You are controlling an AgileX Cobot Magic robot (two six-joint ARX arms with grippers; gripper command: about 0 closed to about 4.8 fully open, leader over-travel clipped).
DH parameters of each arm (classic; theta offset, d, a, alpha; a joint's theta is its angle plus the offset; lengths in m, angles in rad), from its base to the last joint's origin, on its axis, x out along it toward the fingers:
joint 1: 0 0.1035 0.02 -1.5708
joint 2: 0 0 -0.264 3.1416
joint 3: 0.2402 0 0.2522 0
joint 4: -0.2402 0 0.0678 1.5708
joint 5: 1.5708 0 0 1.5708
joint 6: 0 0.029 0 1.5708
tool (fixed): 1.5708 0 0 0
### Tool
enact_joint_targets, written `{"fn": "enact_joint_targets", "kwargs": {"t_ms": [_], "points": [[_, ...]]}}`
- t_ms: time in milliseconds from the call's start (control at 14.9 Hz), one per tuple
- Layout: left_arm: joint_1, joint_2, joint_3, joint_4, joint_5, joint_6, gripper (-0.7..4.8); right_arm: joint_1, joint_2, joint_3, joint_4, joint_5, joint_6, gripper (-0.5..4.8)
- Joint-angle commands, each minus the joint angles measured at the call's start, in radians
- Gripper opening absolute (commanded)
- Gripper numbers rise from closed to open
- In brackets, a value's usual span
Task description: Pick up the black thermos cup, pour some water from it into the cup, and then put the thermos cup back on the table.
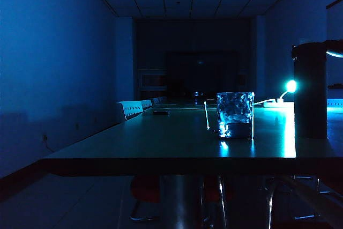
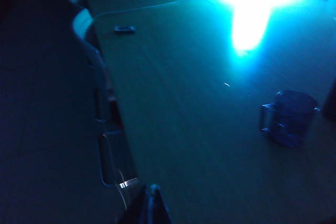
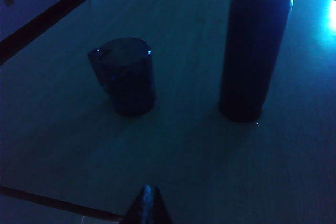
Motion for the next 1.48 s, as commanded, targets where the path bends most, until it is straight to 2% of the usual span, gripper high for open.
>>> {"fn": "enact_joint_targets", "kwargs": {"t_ms": [67,202,336,538,673,808,1144,1279,1480], "points": [[0.066,-0.097,-0.15,0.171,-0.016,-0.007,-0.08,-0.001,0.0,0.005,0.017,-0.003,-0.002,-0.05],[0.163,-0.216,-0.262,0.197,-0.015,-0.007,-0.08,-0.001,0.0,0.005,0.017,-0.003,-0.002,-0.05],[0.221,-0.317,-0.377,0.196,-0.014,-0.012,-0.08,-0.001,0.0,0.005,0.017,-0.003,-0.002,-0.05],[0.222,-0.33,-0.48,0.197,-0.019,-0.092,-0.08,-0.001,0.0,0.005,0.017,-0.003,-0.002,-0.05],[0.222,-0.33,-0.53,0.219,-0.07,-0.096,-0.08,-0.001,0.0,0.005,0.017,-0.003,-0.002,-0.05],[0.216,-0.343,-0.582,0.263,-0.078,-0.113,-0.08,-0.001,0.0,0.005,0.017,-0.003,-0.002,-0.05],[0.233,-0.493,-0.709,0.247,-0.08,-0.107,-0.08,-0.001,0.0,0.005,0.017,-0.003,-0.002,-0.05],[0.245,-0.516,-0.709,0.243,-0.079,-0.072,-0.08,-0.001,0.0,0.005,0.015,-0.003,-0.002,-0.05],[0.244,-0.516,-0.709,0.27,-0.075,-0.071,-0.06,0.0,-0.003,0.005,0.017,-0.003,-0.002,-0.05]]}}
